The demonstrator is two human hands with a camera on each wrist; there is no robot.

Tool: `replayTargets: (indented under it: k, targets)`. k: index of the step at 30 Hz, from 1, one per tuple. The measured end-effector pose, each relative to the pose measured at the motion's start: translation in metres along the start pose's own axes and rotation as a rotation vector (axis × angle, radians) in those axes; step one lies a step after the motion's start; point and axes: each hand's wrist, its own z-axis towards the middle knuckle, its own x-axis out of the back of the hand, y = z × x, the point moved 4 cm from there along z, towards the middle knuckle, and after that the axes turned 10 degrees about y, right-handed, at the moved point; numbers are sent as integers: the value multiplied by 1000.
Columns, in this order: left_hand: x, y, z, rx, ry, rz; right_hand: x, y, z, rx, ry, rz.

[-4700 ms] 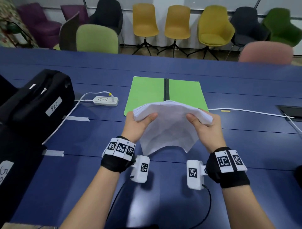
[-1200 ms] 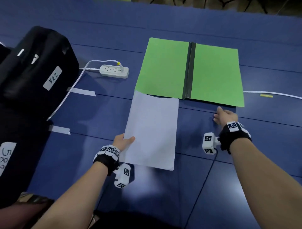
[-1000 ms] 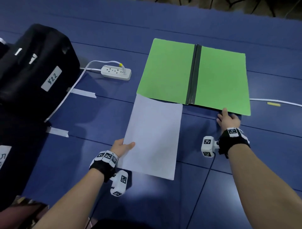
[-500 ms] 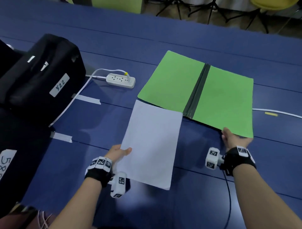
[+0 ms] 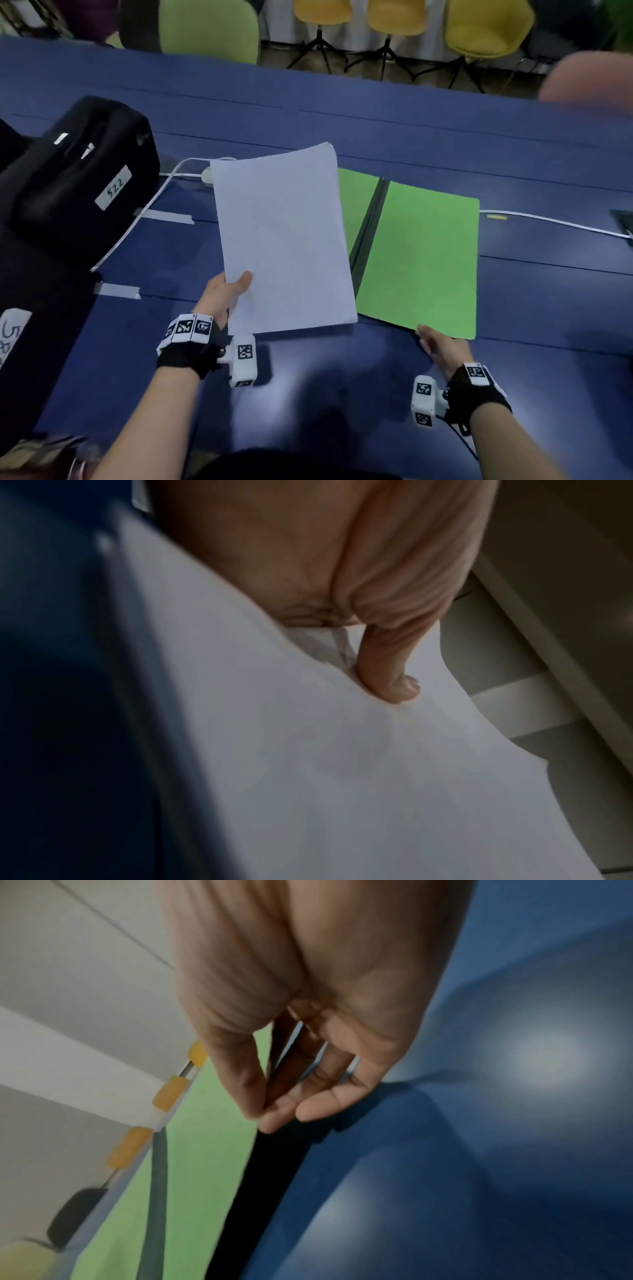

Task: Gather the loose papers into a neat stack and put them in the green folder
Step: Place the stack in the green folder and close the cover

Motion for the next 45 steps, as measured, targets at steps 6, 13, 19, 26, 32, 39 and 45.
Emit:
replayTargets:
  k: [6, 13, 19, 26, 32, 39, 45]
  targets:
    - [-7, -16, -10, 63, 57, -24, 41, 34, -2, -28, -105, -39]
    - [-12, -42, -24, 95, 133, 79, 69, 19, 5, 239, 70, -102]
    - [-7, -71, -13, 102, 125, 160, 63, 30, -3, 106, -251, -750]
    - [-37, -58, -44, 80, 7, 222, 41, -11, -29, 597, -64, -991]
    - [-75, -44, -65, 19, -152, 278, -26, -17, -71, 285, -524, -397]
    - [-84, -25, -68, -2, -251, 143, -41, -41, -85, 241, -513, -106]
    - [-80, -24, -45, -96, -284, 481, -52, -54, -80, 404, -402, -209]
